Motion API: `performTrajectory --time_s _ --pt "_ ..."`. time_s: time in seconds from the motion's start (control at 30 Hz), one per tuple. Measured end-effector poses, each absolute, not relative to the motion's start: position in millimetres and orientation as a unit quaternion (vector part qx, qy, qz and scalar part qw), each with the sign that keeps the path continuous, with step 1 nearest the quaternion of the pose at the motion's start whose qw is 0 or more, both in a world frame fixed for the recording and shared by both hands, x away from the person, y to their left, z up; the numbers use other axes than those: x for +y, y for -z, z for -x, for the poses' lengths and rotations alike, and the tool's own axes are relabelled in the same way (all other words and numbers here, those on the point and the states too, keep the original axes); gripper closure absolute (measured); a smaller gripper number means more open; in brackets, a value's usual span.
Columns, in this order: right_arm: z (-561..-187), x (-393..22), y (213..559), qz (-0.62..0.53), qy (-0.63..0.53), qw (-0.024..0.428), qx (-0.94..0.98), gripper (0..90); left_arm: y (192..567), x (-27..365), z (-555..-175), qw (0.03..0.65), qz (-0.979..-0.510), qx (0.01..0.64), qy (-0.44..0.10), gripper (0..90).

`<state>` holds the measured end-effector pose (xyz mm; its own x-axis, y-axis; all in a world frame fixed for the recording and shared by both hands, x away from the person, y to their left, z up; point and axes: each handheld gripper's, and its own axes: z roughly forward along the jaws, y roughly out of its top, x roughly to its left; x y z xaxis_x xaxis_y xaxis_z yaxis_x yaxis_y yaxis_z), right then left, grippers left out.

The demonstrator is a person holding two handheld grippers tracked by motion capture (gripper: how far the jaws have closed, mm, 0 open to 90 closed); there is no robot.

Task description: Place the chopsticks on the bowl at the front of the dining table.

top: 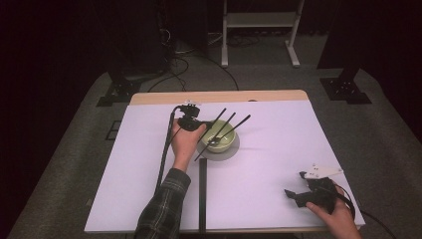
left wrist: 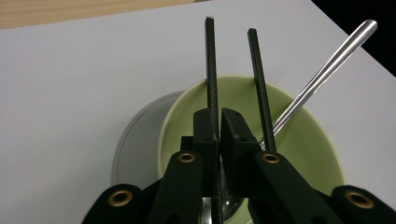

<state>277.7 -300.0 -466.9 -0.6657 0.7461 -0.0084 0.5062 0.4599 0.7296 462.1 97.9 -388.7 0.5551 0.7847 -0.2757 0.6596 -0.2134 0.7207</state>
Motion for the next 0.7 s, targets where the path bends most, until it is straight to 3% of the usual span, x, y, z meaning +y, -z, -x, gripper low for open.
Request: performTrajectory --time_s 0.3,0.7 --pt "-278 -300 467 -0.373 -0.361 0.166 0.838 10.6 382 106 -456 0.429 -0.775 0.457 -0.083 72.4" --pt "-278 -300 467 -0.373 -0.361 0.166 0.838 10.6 373 131 -436 0.435 -0.785 0.423 -0.127 36.8"
